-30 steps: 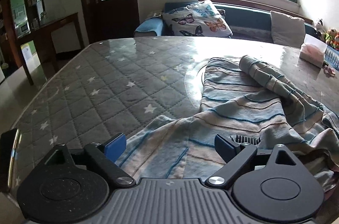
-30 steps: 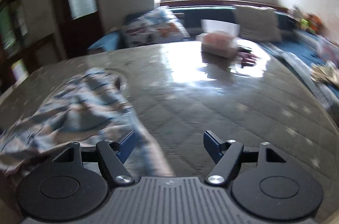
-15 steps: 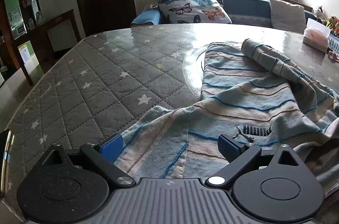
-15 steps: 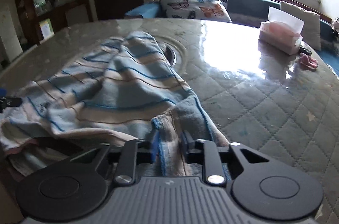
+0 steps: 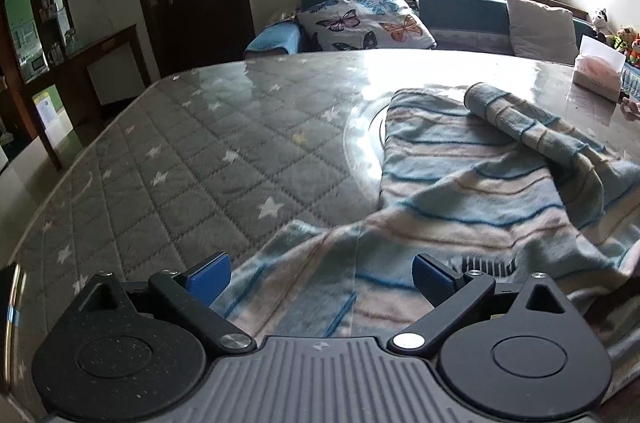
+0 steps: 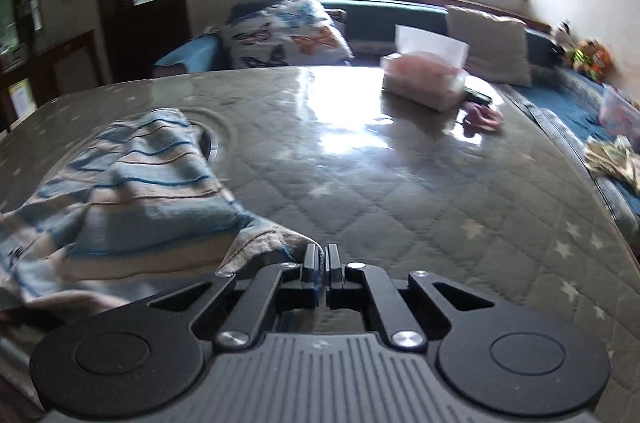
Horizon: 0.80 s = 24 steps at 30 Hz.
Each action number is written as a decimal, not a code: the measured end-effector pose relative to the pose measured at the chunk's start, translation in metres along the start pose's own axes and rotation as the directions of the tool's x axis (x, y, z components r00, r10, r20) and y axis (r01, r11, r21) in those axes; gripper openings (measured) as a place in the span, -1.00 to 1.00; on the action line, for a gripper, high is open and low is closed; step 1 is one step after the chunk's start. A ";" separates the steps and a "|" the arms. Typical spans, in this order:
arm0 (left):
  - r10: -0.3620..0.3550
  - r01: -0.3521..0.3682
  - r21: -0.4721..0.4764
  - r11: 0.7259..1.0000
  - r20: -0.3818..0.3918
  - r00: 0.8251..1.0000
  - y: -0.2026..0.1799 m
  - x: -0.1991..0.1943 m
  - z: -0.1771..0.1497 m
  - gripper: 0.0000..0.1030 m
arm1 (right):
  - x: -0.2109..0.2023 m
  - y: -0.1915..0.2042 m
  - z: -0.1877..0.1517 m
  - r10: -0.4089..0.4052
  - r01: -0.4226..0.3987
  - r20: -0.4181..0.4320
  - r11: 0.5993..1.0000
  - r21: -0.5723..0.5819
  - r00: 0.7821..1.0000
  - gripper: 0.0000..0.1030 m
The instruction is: Fold clothes
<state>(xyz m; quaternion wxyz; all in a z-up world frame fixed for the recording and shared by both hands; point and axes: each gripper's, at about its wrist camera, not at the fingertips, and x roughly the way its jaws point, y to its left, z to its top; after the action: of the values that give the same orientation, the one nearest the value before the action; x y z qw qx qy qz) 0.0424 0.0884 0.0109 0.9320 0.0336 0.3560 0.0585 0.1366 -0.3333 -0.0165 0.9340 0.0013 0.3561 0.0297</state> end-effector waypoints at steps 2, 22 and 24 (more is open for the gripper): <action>-0.002 0.002 0.004 1.000 0.012 1.000 -0.003 0.001 0.008 0.92 | 0.006 -0.010 0.000 0.004 -0.002 -0.033 0.999 0.035 0.999 -0.92; -0.105 0.106 0.092 0.990 -0.012 0.994 -0.041 0.095 0.108 0.23 | 0.073 0.047 0.094 0.249 -0.257 -0.102 0.963 -0.080 0.963 -0.81; -0.115 0.116 0.091 0.989 -0.021 0.993 -0.044 0.107 0.115 0.23 | 0.089 0.061 0.103 0.276 -0.287 -0.119 0.953 -0.094 0.954 -0.78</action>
<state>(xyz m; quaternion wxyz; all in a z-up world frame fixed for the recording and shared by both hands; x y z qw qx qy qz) 0.2020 0.0568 0.0208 0.9285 0.0555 0.3671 -0.0117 0.2685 -0.2658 0.0024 0.8988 -0.0009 0.3987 0.1822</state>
